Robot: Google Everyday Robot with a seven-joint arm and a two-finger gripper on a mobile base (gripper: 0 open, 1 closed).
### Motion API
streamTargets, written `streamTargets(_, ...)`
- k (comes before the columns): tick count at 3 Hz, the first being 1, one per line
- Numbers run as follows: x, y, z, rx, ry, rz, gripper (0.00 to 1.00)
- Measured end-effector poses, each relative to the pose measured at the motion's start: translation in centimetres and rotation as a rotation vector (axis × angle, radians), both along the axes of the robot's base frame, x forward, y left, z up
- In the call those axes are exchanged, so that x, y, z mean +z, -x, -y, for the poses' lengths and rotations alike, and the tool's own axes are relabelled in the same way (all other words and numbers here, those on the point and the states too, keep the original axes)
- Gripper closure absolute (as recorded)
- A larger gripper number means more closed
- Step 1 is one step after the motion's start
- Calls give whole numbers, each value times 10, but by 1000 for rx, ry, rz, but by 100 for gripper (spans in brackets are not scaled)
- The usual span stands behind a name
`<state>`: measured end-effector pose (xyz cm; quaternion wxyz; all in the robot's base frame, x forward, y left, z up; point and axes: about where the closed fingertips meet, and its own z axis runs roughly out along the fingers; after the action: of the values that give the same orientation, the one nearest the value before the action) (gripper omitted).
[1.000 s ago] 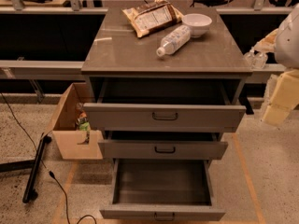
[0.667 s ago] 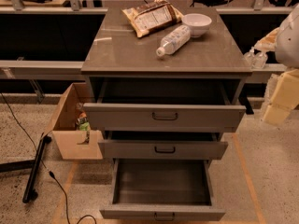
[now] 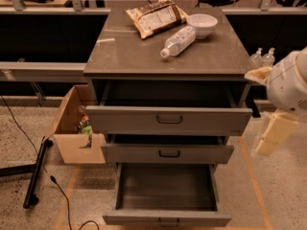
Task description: Open middle drawer
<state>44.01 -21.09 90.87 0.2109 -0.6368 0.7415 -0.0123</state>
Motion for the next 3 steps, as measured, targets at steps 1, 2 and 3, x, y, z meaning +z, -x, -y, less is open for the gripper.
streamTargets(1, -64, -2, -4, 91, -42, 12, 0)
streamTargets(2, -127, -11, -11, 147, -93, 32, 0)
streamTargets(3, -187, -27, -20, 180, -114, 40, 0)
